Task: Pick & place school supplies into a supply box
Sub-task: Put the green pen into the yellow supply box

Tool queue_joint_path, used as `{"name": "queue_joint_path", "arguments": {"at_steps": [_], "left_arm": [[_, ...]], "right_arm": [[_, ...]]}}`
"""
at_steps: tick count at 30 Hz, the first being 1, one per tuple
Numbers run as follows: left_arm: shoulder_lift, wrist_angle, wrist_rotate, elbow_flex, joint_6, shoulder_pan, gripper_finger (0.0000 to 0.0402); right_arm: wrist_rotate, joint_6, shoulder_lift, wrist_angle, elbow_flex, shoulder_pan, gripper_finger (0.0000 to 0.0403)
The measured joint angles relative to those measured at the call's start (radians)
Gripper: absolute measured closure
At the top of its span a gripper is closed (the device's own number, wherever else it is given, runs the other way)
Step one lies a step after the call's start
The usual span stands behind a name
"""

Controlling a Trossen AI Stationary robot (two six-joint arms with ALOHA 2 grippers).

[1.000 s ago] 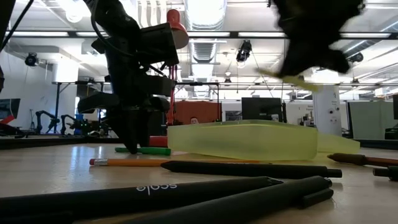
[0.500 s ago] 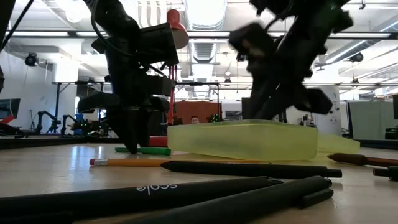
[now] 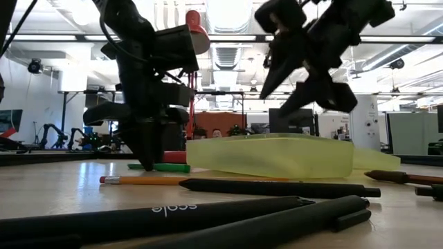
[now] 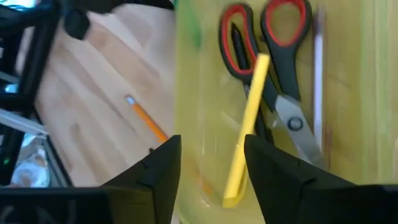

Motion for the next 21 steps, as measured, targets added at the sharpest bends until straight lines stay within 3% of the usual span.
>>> {"name": "queue_joint_path", "arguments": {"at_steps": [4, 13, 21], "left_arm": [[0.0, 0.005, 0.007, -0.006, 0.001, 0.0, 0.0387], [-0.011, -0.103, 0.007, 0.063, -0.009, -0.003, 0.0392], [-0.098, -0.312, -0.019, 0.213, 0.034, -0.036, 0.0392]], "right_arm": [[0.003, -0.051, -0.052, -0.003, 0.0, -0.002, 0.0232], [0.111, -0.138, -0.256, -0.041, 0.0, 0.002, 0.0232], [0.217, -0.161, -0.454, -0.272, 0.0, 0.006, 0.0232]]}}
